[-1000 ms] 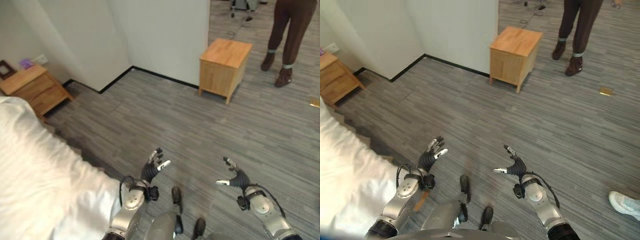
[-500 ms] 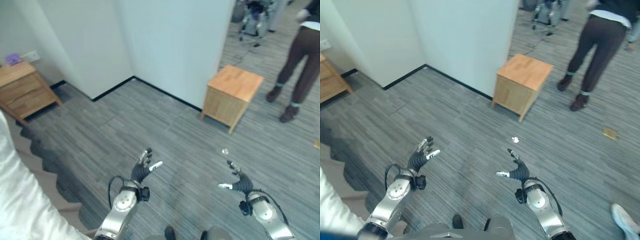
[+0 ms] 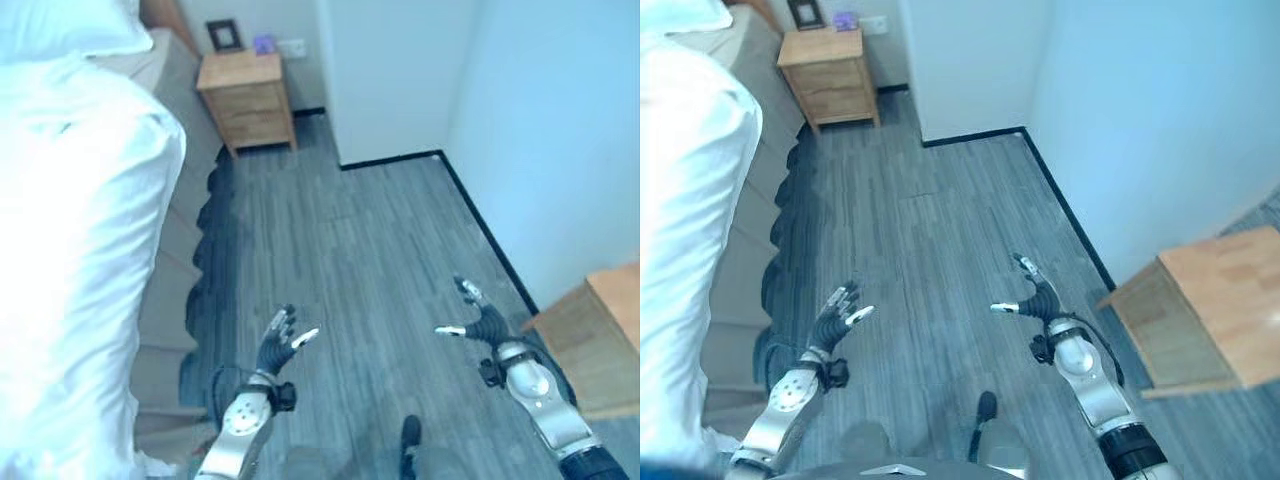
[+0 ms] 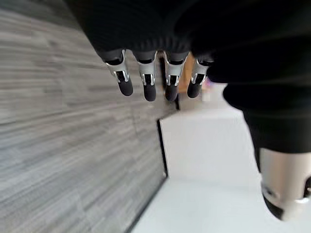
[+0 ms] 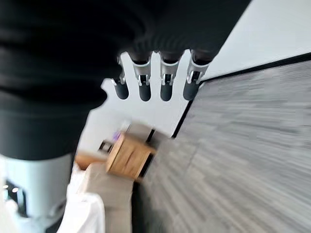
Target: Making the bed.
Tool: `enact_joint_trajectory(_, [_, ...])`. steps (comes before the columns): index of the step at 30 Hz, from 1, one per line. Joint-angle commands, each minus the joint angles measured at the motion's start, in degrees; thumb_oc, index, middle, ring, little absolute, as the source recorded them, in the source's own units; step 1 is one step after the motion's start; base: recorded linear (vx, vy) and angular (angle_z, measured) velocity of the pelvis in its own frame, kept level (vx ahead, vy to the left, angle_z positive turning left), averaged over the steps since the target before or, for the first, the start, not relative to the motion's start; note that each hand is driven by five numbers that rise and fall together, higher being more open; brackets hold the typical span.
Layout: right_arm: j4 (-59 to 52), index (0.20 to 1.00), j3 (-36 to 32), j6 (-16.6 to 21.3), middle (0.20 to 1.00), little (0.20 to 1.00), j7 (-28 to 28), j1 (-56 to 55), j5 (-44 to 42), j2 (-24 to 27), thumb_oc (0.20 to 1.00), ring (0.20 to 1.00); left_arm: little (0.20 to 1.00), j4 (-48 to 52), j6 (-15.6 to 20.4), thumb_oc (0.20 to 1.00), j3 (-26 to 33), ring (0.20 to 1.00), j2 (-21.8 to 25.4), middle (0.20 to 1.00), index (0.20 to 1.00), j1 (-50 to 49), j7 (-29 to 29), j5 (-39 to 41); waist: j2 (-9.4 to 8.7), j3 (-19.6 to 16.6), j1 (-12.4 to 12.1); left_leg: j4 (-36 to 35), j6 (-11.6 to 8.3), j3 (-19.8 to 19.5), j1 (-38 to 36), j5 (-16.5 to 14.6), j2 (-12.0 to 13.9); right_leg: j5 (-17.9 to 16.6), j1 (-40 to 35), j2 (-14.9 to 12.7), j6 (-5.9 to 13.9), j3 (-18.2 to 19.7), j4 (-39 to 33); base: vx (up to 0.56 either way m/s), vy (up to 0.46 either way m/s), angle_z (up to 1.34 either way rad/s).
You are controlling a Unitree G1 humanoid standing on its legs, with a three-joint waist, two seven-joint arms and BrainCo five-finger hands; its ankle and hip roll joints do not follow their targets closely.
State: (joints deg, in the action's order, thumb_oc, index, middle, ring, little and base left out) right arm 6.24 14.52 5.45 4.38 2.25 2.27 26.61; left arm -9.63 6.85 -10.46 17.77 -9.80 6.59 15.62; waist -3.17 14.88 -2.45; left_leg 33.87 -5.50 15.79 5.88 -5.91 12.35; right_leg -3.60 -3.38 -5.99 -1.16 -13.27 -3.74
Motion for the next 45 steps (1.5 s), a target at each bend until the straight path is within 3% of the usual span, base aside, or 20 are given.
enact_joint_trajectory(1, [-4.8,1.0,0.1,2.3,1.0,1.0,-0.4,-0.3,0.1,1.2,1.0,1.0,1.0,3.0,2.7,1.0,1.8,1.0,1.3,1.0,1.0,2.5,-0.1,1.2,1.01,0.0,0.6,-9.8,4.33,2.4,0.6,-2.5,-4.9,6.8,-4.6,-2.5,6.23,-4.0,-1.3,0.33,0.008,0.49])
enact_joint_trajectory(3, [-4.4,1.0,-0.2,1.9,1.0,1.0,-0.5,-0.6,0.4,1.2,1.0,1.0,1.0,2.8,2.4,1.0,2.2,1.0,1.0,1.0,1.0,1.4,-0.3,0.7,1.87,-0.8,0.1,-19.5,3.79,4.4,1.9,1.5,-5.4,8.9,-6.5,-1.2,6.53,-5.4,-1.3,0.34,0.053,0.42])
enact_joint_trajectory(5, [-3.7,1.0,-0.2,1.7,1.0,1.0,-0.2,-1.0,1.2,0.9,1.0,1.0,1.0,2.8,1.9,1.0,2.3,1.0,0.7,1.0,1.0,0.5,-0.7,0.2,3.1,-1.1,-0.7,-30.5,2.19,6.0,2.5,9.3,-5.1,11.3,-9.3,0.6,6.62,-6.9,-1.3,0.35,0.067,0.52])
enact_joint_trajectory(7, [-3.1,1.0,-0.1,1.7,1.0,1.0,0.1,-0.9,1.6,0.9,1.0,1.0,1.0,2.6,1.7,1.0,2.2,1.0,0.6,1.0,1.0,0.6,-0.4,0.3,2.79,-1.0,-1.0,-35.4,1.19,5.4,2.7,10.3,-4.9,13.2,-11.6,0.6,6.84,-7.6,-1.3,0.41,0.08,0.28])
enact_joint_trajectory(8, [-3.0,1.0,-0.1,1.5,1.0,1.0,0.4,-0.6,1.4,0.8,1.0,1.0,1.0,2.3,1.6,1.0,2.3,1.0,0.4,1.0,1.0,0.9,0.2,0.4,2.58,-0.9,-2.3,-38.4,0.95,5.1,5.1,11.3,-3.1,13.6,-13.8,0.6,7.07,-8.6,-1.3,0.55,0.143,0.15])
enact_joint_trajectory(11, [-3.5,1.0,0.0,1.4,1.0,1.0,-0.3,-0.8,2.1,0.8,1.0,1.0,1.0,2.9,1.2,1.0,3.0,1.0,0.4,1.0,1.0,0.1,0.4,0.4,1.54,-1.5,-3.0,-38.2,0.46,4.2,4.7,14.1,-2.2,15.3,-18.0,1.2,8.05,-7.9,-1.3,0.51,0.176,-0.01])
enact_joint_trajectory(13, [-4.0,1.0,0.0,1.3,1.0,1.0,-0.7,-1.7,3.0,-0.1,1.0,1.0,1.0,2.7,0.5,1.0,3.1,1.0,1.2,1.0,1.0,0.1,0.1,-0.8,-0.07,-2.6,-3.7,-38.1,1.53,6.5,4.0,16.9,-1.4,15.2,-18.1,0.5,8.22,-6.8,1.4,0.51,0.165,-0.21])
enact_joint_trajectory(14, [-3.9,1.0,0.2,1.3,1.0,1.0,-0.8,-1.8,3.4,-0.5,1.0,1.0,1.0,2.4,0.1,1.0,2.9,1.0,1.9,1.0,1.0,0.4,0.2,-1.5,-2.12,-2.9,-4.2,-38.0,1.74,6.3,3.0,15.5,-2.6,14.2,-18.0,-1.2,9.44,-6.1,5.7,0.45,0.179,-0.21])
enact_joint_trajectory(16, [-3.3,1.0,1.3,1.2,1.0,1.0,-0.9,-1.5,3.9,-1.8,1.0,1.0,1.0,2.1,-0.1,1.0,2.6,1.0,3.3,1.0,1.0,1.9,0.5,-1.8,-3.7,-2.5,-4.0,-38.1,3.47,8.0,0.1,13.2,-4.0,11.7,-13.4,-4.8,11.88,-6.2,16.2,0.37,0.26,-0.15])
enact_joint_trajectory(18, [-3.2,1.0,2.6,1.2,1.0,1.0,-0.8,0.1,4.2,-2.9,1.0,1.0,1.0,2.6,-0.1,1.0,2.1,1.0,4.6,1.0,1.0,3.2,1.3,-2.5,-4.08,-1.7,-3.1,-38.5,5.45,9.1,-3.8,9.9,-5.3,3.6,-7.5,-8.6,14.37,-6.8,28.2,0.26,0.268,0.02])
enact_joint_trajectory(19, [-3.1,1.0,2.6,1.2,1.0,1.0,-0.8,0.3,4.2,-3.0,1.0,1.0,1.0,2.7,-0.1,1.0,2.2,1.0,4.6,1.0,1.0,3.3,1.3,-2.4,-4.27,-1.6,-3.2,-38.4,5.66,9.3,-3.8,9.7,-5.5,3.7,-7.2,-9.0,14.62,-6.5,28.7,0.27,0.23,0.01])
enact_joint_trajectory(20, [-3.4,1.0,3.3,1.3,1.0,1.0,-0.4,1.8,4.6,-3.4,1.0,1.0,1.0,3.7,0.2,1.0,2.3,1.0,5.9,1.0,1.0,5.0,2.0,-2.5,-3.98,-0.7,-2.2,-38.9,6.32,9.8,-6.8,7.4,-5.1,-0.6,-1.8,-12.0,15.2,-8.1,34.7,0.36,0.168,-0.18])
enact_joint_trajectory(21, [-4.1,1.0,3.1,1.5,1.0,1.0,0.0,2.0,4.6,-3.4,1.0,1.0,1.0,4.0,0.6,1.0,2.2,1.0,6.6,1.0,1.0,6.6,2.5,-2.7,-3.78,0.3,-1.2,-38.9,5.76,8.8,-8.3,6.3,-4.6,3.2,1.6,-11.3,13.65,-8.7,31.0,0.36,0.143,-0.17])
enact_joint_trajectory(23, [-4.7,1.0,2.6,1.7,1.0,1.0,0.3,1.8,4.2,-3.2,1.0,1.0,1.0,3.8,1.0,1.0,1.9,1.0,6.9,1.0,1.0,7.6,2.6,-2.6,-3.64,0.8,-0.3,-38.9,5.57,8.7,-8.4,6.9,-4.4,4.4,2.9,-8.9,12.0,-8.5,26.1,0.27,-0.027,0.32])
enact_joint_trajectory(24, [-4.8,1.0,1.6,1.7,1.0,1.0,0.7,0.9,3.7,-3.0,1.0,1.0,1.0,3.8,1.4,1.0,1.6,1.0,6.9,1.0,1.0,8.1,2.3,-2.6,-3.85,0.5,1.0,-38.9,4.79,7.3,-9.3,5.6,-4.8,6.2,2.9,-6.1,11.39,-6.2,14.9,0.27,-0.061,0.73])
enact_joint_trajectory(29, [-4.7,1.0,-0.9,1.3,1.0,1.0,1.0,-3.2,3.5,-3.3,1.0,1.0,1.0,2.9,1.7,1.0,1.7,1.0,6.3,1.0,1.0,7.6,1.4,-3.4,-3.63,-0.5,4.1,-38.9,4.09,4.3,-12.5,1.7,-5.7,1.6,6.0,-6.1,12.62,1.3,0.4,0.33,-0.058,0.88])
enact_joint_trajectory(36, [-4.7,1.0,-2.4,1.0,1.0,1.0,-0.5,-9.6,4.9,-4.5,1.0,1.0,1.0,1.0,1.8,1.0,0.5,1.0,5.0,1.0,1.0,6.9,-0.7,-5.8,-2.86,-1.5,9.0,-38.9,4.06,0.9,-18.9,-2.6,-7.7,-1.2,9.2,-4.1,13.73,7.5,-0.8,0.39,-0.089,0.69])
enact_joint_trajectory(41, [-1.9,1.0,-2.7,1.2,1.0,1.0,-1.6,-13.0,3.9,-4.1,1.0,1.0,1.0,1.5,2.0,1.0,-0.1,1.0,3.7,1.0,1.0,6.5,-0.8,-6.1,-0.58,-3.9,11.9,-38.9,3.6,-2.5,-24.9,-5.6,-8.6,-0.5,7.0,-0.4,12.03,12.2,0.5,0.39,-0.167,0.19])
enact_joint_trajectory(43, [-0.5,1.0,-2.3,1.1,1.0,1.0,-1.8,-12.2,3.2,-3.1,1.0,1.0,1.0,1.5,2.4,1.0,-0.1,1.0,2.9,1.0,1.0,6.0,-0.3,-5.0,0.86,-4.0,12.4,-34.6,3.02,-3.2,-24.5,-4.8,-7.3,0.8,6.0,1.1,10.33,12.7,1.2,0.33,-0.196,0.07])
enact_joint_trajectory(45, [-0.3,1.0,-2.2,1.6,1.0,1.0,-1.9,-10.6,2.6,-1.8,1.0,1.0,1.0,1.9,2.7,1.0,0.5,1.0,2.4,1.0,1.0,5.7,-0.2,-3.8,1.88,-4.1,12.1,-23.7,1.3,-4.1,-21.1,-0.4,-5.3,1.4,3.1,2.4,8.43,11.8,-0.3,0.3,-0.28,-0.09])
